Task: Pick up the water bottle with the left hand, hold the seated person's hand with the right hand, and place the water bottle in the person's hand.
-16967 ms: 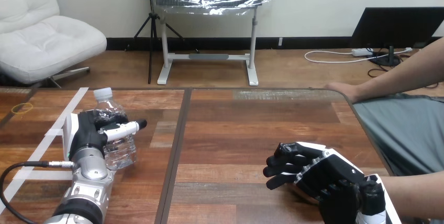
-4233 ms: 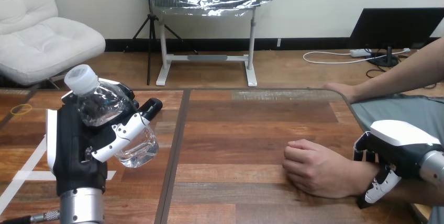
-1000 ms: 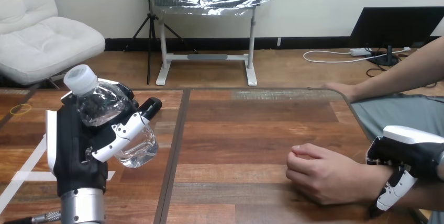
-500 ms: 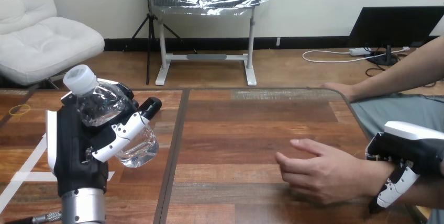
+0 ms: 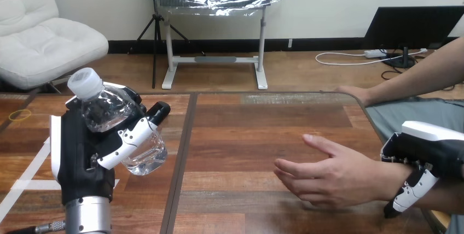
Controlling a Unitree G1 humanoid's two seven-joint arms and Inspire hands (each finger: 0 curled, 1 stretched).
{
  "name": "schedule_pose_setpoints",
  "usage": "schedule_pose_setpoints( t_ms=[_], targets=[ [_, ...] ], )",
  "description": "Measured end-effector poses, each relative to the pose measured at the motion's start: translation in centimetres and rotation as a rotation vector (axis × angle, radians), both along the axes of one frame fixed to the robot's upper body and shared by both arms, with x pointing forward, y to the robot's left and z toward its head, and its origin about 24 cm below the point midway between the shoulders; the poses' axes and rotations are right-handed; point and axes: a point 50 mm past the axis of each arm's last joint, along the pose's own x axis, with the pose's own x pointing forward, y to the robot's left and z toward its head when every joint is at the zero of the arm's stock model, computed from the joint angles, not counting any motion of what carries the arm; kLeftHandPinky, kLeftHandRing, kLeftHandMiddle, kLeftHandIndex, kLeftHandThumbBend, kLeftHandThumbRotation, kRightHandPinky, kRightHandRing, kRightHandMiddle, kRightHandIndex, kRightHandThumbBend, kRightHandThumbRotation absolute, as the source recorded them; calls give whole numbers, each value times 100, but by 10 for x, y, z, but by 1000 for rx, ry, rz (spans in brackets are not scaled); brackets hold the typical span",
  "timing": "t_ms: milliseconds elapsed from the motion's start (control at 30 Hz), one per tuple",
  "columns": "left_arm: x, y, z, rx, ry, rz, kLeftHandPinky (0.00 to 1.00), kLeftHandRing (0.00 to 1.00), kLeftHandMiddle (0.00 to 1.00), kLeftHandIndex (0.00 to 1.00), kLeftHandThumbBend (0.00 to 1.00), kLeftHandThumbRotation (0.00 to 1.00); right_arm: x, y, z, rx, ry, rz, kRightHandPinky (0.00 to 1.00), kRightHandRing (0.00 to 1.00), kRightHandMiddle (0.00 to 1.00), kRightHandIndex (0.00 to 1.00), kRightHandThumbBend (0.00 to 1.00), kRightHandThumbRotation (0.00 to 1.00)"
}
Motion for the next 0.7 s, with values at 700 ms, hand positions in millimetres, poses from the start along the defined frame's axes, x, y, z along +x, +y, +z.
schedule_pose_setpoints(
  t_ms=[700],
  targets=[
    [12,-3,-1,-14,13,-20,23,28,32,35,63,0,0,4,7,7,-26,4,18,26,34,36,85,0]
  ],
)
